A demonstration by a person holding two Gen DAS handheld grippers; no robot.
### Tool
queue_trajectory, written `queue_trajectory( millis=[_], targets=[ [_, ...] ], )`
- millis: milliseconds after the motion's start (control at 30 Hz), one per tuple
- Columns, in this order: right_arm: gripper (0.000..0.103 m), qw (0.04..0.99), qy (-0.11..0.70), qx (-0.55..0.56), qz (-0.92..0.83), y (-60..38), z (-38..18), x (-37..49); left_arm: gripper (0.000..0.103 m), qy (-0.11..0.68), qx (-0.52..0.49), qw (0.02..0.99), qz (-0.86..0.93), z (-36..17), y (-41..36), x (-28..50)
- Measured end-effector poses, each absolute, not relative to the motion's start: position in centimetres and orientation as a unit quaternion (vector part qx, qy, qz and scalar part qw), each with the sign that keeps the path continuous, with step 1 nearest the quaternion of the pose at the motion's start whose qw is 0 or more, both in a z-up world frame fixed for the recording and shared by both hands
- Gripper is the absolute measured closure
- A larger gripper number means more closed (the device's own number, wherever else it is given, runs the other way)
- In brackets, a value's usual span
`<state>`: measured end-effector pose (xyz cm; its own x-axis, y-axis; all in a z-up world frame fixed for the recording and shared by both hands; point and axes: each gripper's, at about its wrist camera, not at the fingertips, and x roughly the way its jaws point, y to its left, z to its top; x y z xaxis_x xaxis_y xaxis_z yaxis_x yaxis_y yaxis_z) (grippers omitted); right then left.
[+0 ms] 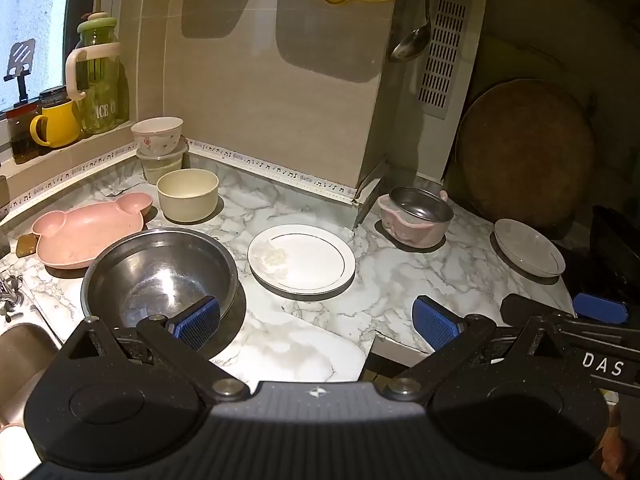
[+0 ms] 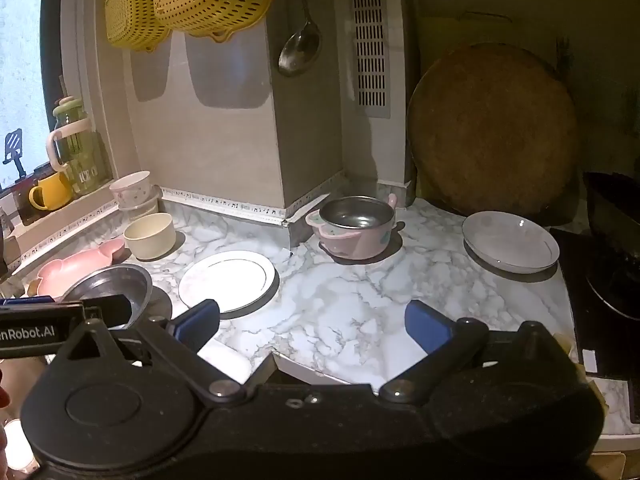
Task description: Organize plates and bowls
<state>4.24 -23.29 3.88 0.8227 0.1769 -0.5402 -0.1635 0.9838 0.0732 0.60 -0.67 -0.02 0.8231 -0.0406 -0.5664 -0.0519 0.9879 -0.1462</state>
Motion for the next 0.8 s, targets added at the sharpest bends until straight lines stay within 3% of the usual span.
queue_trajectory(
  millis=[800],
  targets=[
    [0.004, 0.959, 0.269, 0.006, 0.089, -23.26, 4.28, 3.75, 0.0, 0.292, -0.072, 0.954, -0.004, 0.29, -1.13, 0.41]
  ],
)
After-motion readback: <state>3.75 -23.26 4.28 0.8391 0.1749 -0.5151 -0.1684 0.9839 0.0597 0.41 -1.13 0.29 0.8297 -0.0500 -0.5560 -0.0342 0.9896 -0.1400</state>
